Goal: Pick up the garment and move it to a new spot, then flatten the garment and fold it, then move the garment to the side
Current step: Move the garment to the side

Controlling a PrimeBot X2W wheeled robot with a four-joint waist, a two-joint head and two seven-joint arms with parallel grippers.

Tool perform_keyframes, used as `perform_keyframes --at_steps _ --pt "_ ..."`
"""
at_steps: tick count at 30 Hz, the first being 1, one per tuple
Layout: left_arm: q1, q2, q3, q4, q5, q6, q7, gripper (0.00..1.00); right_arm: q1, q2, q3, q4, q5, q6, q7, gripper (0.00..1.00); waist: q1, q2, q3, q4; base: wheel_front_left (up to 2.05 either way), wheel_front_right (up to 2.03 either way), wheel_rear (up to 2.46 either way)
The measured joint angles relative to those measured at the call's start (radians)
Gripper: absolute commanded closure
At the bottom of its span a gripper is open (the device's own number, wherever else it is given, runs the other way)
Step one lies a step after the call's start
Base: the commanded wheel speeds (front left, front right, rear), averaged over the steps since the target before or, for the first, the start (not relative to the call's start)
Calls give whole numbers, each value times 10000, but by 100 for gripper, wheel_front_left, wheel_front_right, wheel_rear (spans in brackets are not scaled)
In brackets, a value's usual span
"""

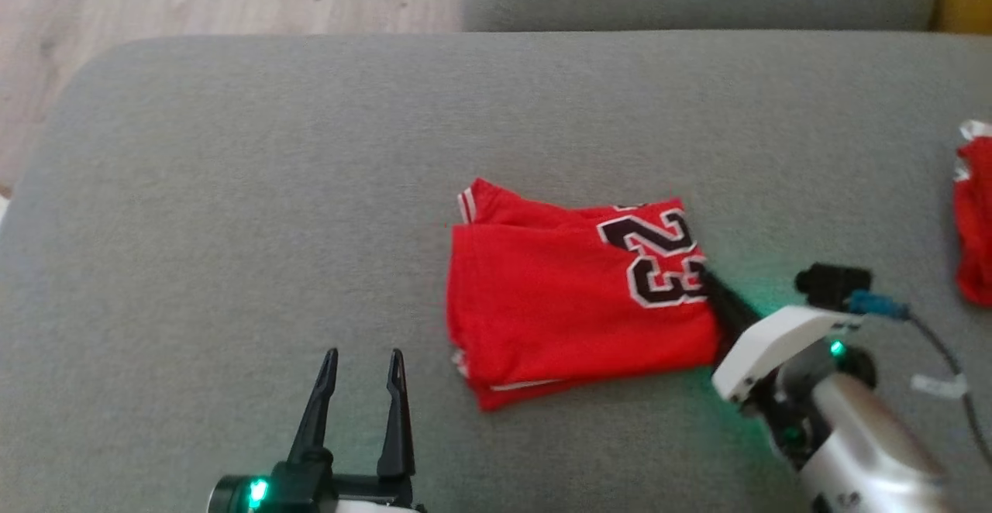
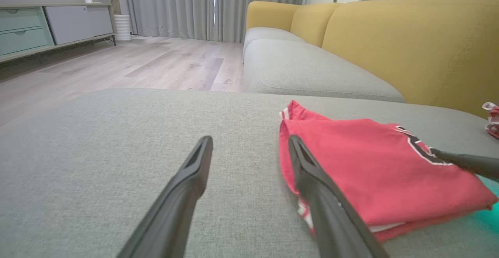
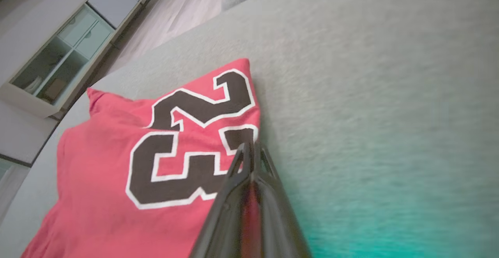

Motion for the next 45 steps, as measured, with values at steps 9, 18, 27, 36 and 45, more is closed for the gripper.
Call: perform_keyframes --at_steps 9,18,27,36,45 --pt "-403 0 92 -274 0 -188 0 0 -1450 -1816 -174 -314 -209 0 -203 100 0 0 562 -1178 0 0 0" --pt "-1483 -12 387 -378 221 -671 0 0 -3336 -3586 -1076 -431 -704 0 -272 100 2 0 1904 -2428 0 0 0" --pt "-1987 -13 474 -368 274 -1064 0 0 -4172 -4211 -2610 58 -1806 0 -602 44 1 0 2876 -3079 0 0 0" --pt "-2071 -13 449 -299 117 -1183 0 0 -3893 -3200 -3356 389 -3229 0 -1093 0 -1 0 2586 -2960 0 0 0" --pt "-1680 -21 546 -261 8 -953 0 0 -1573 -1363 -2445 -318 -3818 0 -1636 0 -2 0 1393 -2535 0 0 0"
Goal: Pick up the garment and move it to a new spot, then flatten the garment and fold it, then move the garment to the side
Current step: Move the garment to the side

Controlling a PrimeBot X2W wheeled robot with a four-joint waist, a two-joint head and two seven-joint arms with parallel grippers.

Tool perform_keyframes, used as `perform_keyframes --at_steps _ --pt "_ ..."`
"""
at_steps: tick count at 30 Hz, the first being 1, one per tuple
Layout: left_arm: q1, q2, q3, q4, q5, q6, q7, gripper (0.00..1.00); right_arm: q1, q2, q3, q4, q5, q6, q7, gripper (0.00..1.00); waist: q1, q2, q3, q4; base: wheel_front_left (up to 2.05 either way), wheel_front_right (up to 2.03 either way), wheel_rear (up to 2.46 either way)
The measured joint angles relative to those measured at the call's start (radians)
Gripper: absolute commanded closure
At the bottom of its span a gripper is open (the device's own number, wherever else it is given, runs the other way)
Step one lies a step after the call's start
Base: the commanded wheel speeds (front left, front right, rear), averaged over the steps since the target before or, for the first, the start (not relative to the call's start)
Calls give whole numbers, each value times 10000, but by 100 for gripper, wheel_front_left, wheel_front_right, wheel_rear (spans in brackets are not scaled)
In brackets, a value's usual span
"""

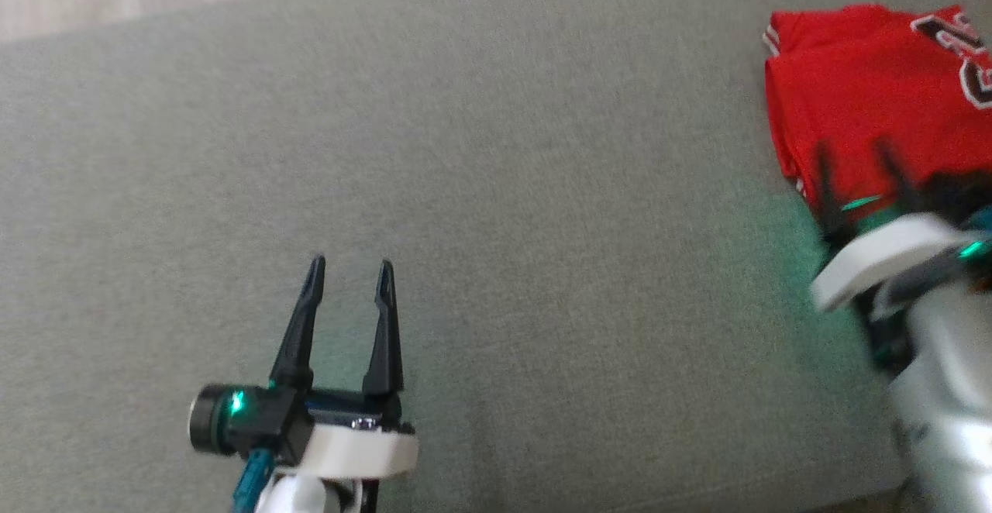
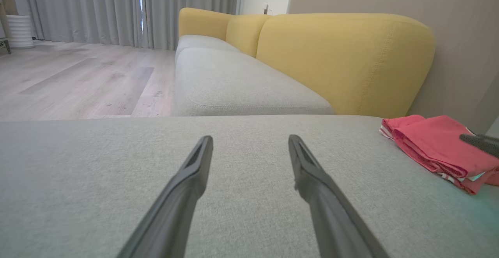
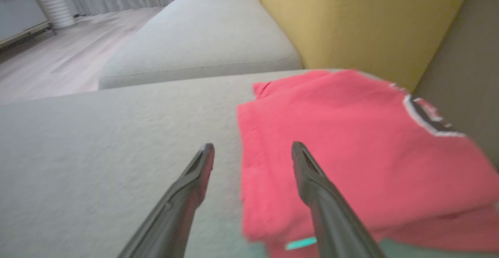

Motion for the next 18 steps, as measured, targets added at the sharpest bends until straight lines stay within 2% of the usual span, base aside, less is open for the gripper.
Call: perform_keyframes --at_steps 6,10,18 --pt "705 0 -17 140 -414 84 0 0 1767 997 1087 -418 -194 0 -736 0 -1 0 -1084 399 0 0 0" --pt "1144 0 -2 176 -552 182 0 0 2912 1367 1095 -907 -623 0 -1104 0 -2 0 -1835 704 0 0 0" --pt "1941 2 146 -65 -581 341 0 0 5122 2080 -115 -4383 -1553 0 -1185 0 -1 1 -2976 1244 0 0 0"
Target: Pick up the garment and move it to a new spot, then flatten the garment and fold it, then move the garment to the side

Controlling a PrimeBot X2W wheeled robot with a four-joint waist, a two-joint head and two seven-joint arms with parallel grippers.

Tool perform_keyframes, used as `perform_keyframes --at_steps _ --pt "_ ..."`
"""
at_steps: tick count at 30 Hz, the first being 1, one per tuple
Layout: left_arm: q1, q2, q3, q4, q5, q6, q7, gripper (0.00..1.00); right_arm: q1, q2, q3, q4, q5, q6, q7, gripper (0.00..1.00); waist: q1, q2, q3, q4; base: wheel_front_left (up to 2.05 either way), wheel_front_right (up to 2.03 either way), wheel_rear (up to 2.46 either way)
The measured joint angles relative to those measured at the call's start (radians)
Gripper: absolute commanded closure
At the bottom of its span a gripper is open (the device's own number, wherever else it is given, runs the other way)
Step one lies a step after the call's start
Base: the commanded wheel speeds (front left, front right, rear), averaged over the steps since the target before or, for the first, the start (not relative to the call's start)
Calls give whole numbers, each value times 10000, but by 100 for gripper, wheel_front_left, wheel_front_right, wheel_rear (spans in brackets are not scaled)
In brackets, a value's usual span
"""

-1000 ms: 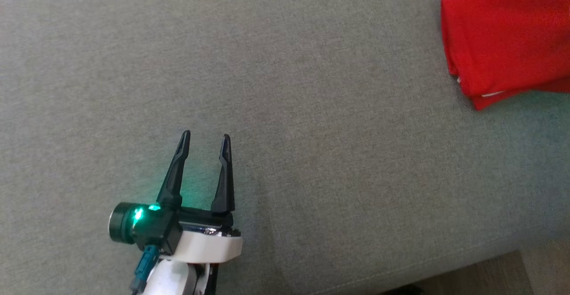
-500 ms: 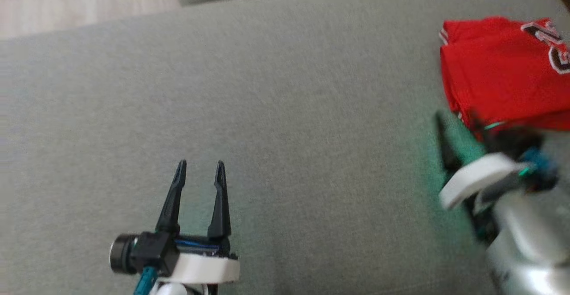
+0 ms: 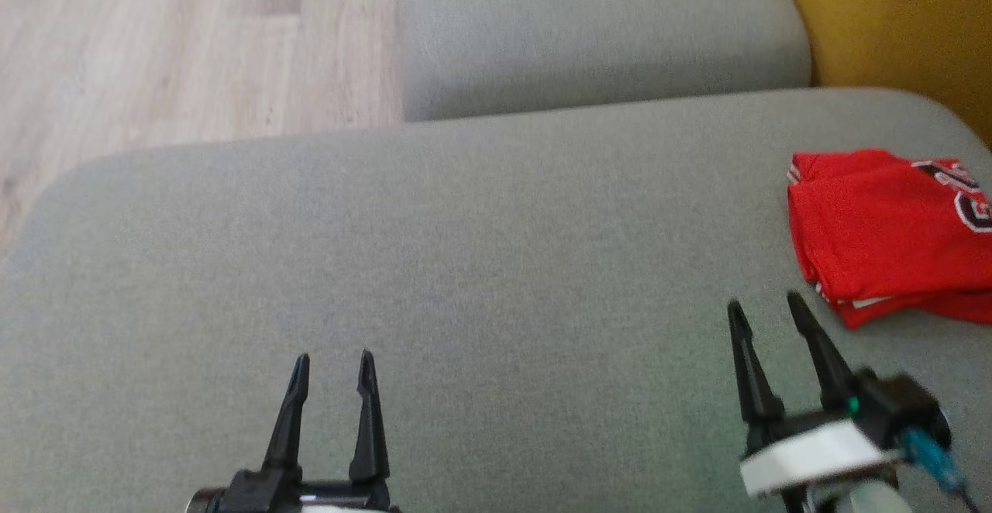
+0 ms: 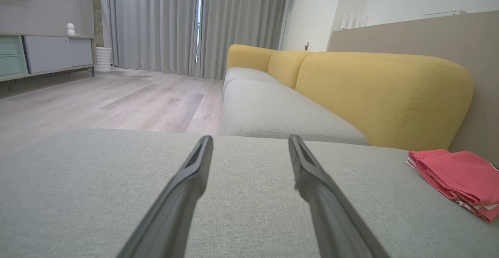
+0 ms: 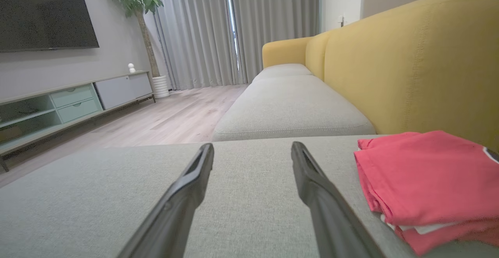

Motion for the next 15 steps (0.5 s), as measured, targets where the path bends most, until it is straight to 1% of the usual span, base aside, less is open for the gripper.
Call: perform_keyframes --at_steps 2,4,8,12,15 --pt "219 2 59 -127 86 12 0 0 663 94 -180 -570 -194 0 -8 0 0 0 -231 72 0 0 0" --pt "508 0 161 -253 178 13 0 0 1242 148 -336 -886 -385 0 -12 0 -1 0 -435 117 0 0 0" --pt "1172 8 408 -278 322 84 0 0 2114 192 -376 -1009 -510 0 -10 0 1 0 -761 162 0 0 0" --pt "1657 8 573 -255 347 84 0 0 2410 249 -368 -1028 -546 0 -10 0 2 0 -913 178 0 0 0" --pt "1716 10 656 -251 347 128 0 0 2404 303 -378 -1037 -545 0 -10 0 2 0 -975 184 0 0 0"
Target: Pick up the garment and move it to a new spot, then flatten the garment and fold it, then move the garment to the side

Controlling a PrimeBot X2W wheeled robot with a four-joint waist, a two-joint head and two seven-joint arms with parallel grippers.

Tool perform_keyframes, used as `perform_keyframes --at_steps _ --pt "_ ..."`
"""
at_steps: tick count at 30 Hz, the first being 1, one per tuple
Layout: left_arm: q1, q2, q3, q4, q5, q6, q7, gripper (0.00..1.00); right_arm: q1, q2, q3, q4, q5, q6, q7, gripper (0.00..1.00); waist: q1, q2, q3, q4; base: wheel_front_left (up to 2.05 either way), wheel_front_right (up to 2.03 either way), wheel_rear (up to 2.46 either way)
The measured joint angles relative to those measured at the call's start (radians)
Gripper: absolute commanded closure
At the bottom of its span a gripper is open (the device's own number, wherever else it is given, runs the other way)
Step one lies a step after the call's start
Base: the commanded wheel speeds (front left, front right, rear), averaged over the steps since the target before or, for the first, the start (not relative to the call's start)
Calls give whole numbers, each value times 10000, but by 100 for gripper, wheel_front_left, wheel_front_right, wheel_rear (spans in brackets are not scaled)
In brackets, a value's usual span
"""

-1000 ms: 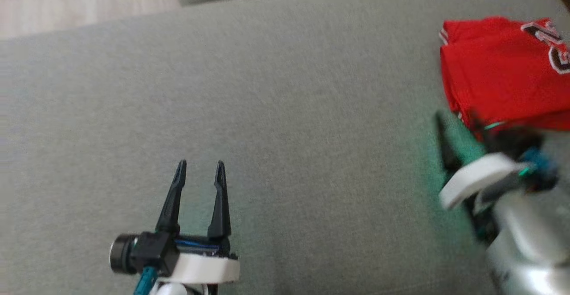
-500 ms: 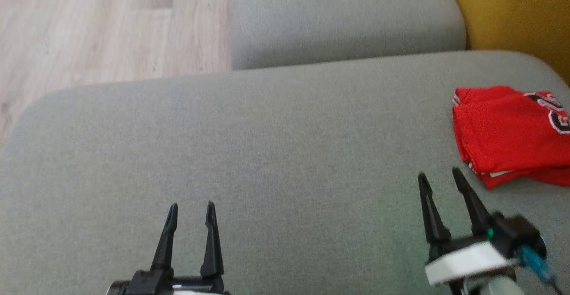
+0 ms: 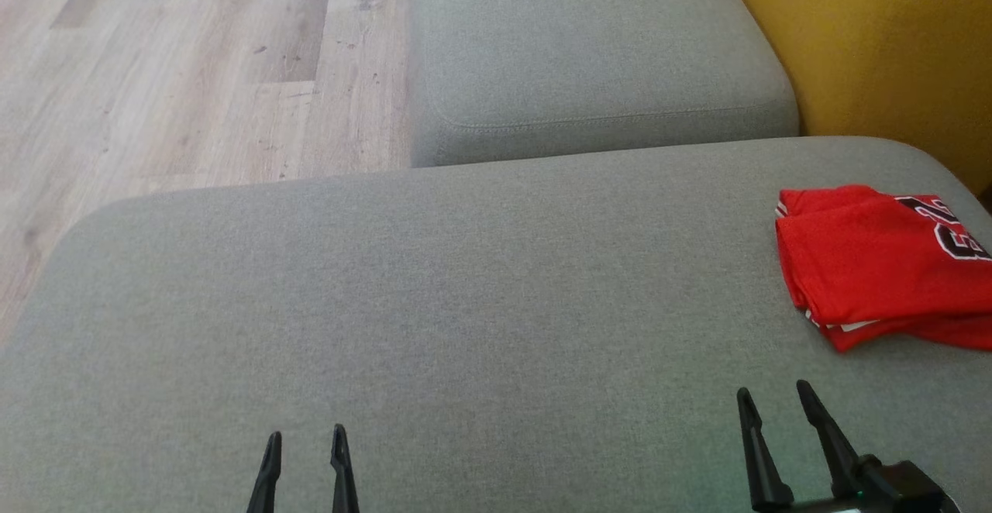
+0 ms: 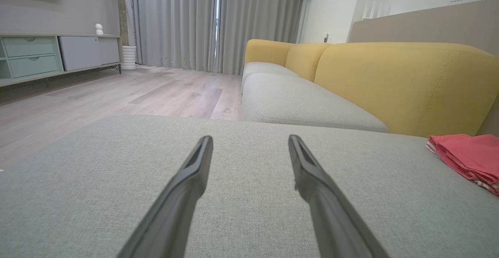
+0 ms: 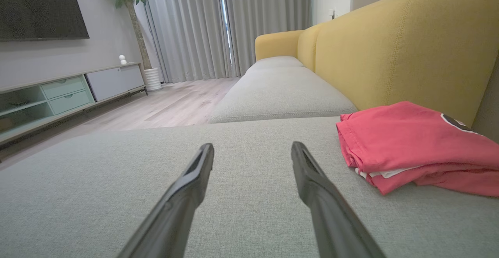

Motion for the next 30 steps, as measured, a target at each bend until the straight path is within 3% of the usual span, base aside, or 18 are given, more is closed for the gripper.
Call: perform_keyframes --at_steps 16,17,24,30 --pt "-1 0 56 0 63 13 0 0 -5 75 -27 -15 0 0 0 0 1 0 -10 38 0 0 0" --pt "-1 0 56 -4 107 13 0 100 -6 75 -27 -19 0 0 0 100 1 0 -9 36 0 0 0" --pt "214 8 8 836 31 12 58 100 271 82 25 965 63 -4 48 100 1 0 12 33 0 0 0" --pt "196 19 50 953 -775 -109 230 100 297 81 2 991 922 -4 196 100 1 0 98 29 0 0 0"
